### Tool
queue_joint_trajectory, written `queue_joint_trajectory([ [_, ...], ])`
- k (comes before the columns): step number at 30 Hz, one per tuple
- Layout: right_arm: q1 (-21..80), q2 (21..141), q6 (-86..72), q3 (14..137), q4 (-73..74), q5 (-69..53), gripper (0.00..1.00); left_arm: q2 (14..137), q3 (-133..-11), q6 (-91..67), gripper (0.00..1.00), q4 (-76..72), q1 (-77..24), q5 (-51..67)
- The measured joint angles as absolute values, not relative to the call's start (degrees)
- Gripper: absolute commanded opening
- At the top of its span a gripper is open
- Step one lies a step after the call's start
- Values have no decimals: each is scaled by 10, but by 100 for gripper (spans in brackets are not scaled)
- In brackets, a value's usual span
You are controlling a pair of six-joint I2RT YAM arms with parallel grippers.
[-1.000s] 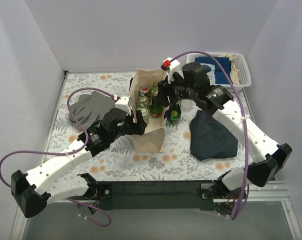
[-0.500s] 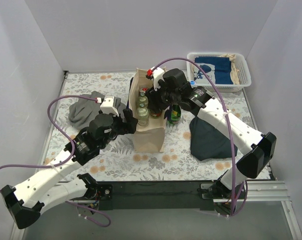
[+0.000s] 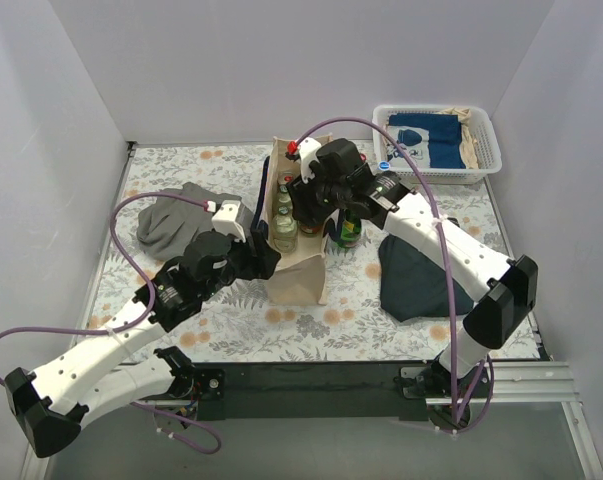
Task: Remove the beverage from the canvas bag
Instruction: Adjust the canvas bag at the center of the board, then take out the drink from the canvas bag.
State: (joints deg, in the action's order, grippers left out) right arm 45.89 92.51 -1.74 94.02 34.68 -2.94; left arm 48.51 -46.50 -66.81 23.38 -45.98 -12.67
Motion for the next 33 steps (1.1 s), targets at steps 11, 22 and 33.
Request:
queue_joint_trajectory([
  [11,459,977,-26,968,346,-19,57,478,-449,-663,59,233,-460,-91],
  [22,459,1031,-28,1009,346,-19,68,483,-444,-663,59,233,-460,-92],
  [33,459,1068,-28,1038,346,-32,66,486,-442,-663,61,233,-460,-100],
])
